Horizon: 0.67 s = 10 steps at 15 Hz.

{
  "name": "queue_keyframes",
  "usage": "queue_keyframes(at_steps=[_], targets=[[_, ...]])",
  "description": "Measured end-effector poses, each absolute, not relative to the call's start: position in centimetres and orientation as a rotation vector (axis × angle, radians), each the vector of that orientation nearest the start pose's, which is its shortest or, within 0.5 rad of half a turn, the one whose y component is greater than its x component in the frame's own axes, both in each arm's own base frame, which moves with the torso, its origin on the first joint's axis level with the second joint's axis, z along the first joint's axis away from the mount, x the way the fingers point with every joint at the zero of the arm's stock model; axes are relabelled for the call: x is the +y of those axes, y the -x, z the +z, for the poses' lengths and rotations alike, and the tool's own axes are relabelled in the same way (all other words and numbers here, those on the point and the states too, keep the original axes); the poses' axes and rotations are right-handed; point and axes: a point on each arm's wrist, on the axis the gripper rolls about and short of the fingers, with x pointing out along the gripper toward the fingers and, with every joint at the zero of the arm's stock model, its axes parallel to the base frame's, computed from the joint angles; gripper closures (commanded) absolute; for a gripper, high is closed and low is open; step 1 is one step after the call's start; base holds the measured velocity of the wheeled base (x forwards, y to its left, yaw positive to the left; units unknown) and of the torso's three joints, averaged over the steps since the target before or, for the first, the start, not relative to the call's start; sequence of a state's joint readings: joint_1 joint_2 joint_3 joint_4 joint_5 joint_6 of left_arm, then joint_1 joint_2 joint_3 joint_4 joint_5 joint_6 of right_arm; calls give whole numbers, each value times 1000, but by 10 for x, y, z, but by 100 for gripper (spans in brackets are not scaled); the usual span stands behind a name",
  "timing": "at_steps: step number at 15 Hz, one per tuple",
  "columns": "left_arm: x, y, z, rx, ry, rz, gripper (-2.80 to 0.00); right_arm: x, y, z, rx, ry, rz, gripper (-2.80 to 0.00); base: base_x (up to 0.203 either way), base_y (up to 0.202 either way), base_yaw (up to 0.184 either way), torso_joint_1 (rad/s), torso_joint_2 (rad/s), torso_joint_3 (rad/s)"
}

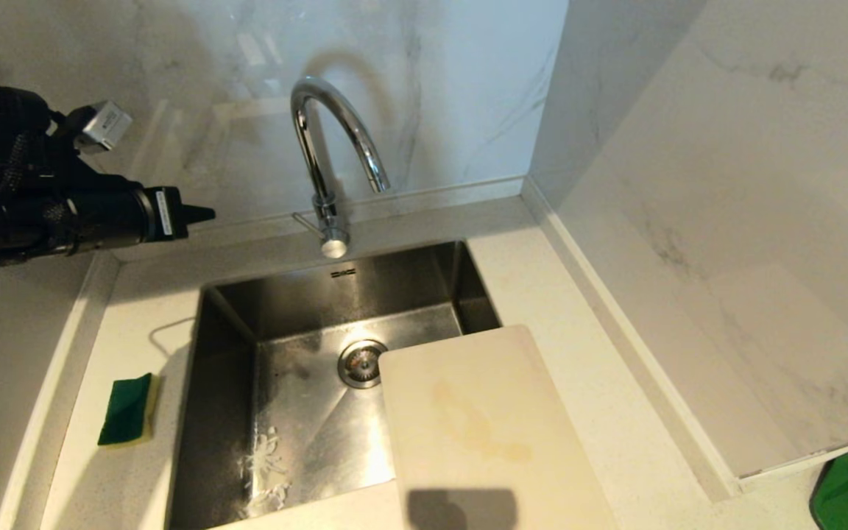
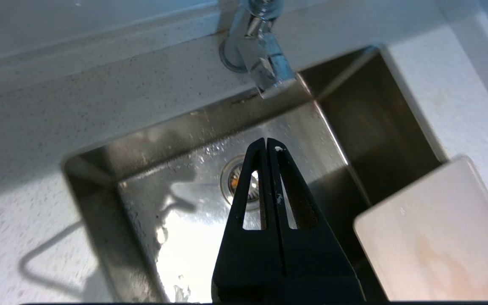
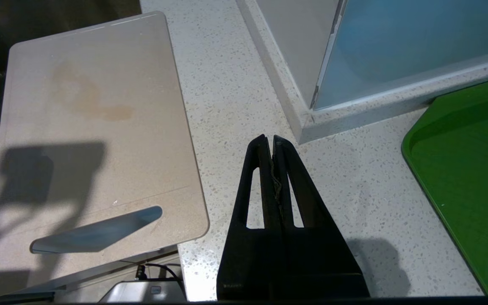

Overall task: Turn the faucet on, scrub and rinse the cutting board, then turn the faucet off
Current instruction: Turn on the tap

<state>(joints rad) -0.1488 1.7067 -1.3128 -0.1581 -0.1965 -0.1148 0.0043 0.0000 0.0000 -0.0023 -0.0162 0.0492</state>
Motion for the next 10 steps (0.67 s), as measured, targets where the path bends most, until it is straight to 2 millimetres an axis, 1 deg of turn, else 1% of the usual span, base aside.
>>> queue_keyframes(at_steps=[4,7,10], targets=[[-59,-347,265,262,149,-312,0,0,23,76,-3,-49,-11,0,0,0,0,0,0,0],[-69,-363,268,237,198,-283,0,0,23,76,-3,-49,-11,0,0,0,0,0,0,0],[-76,-385,272,193,203,-265,0,0,23,76,-3,-49,-12,0,0,0,0,0,0,0]])
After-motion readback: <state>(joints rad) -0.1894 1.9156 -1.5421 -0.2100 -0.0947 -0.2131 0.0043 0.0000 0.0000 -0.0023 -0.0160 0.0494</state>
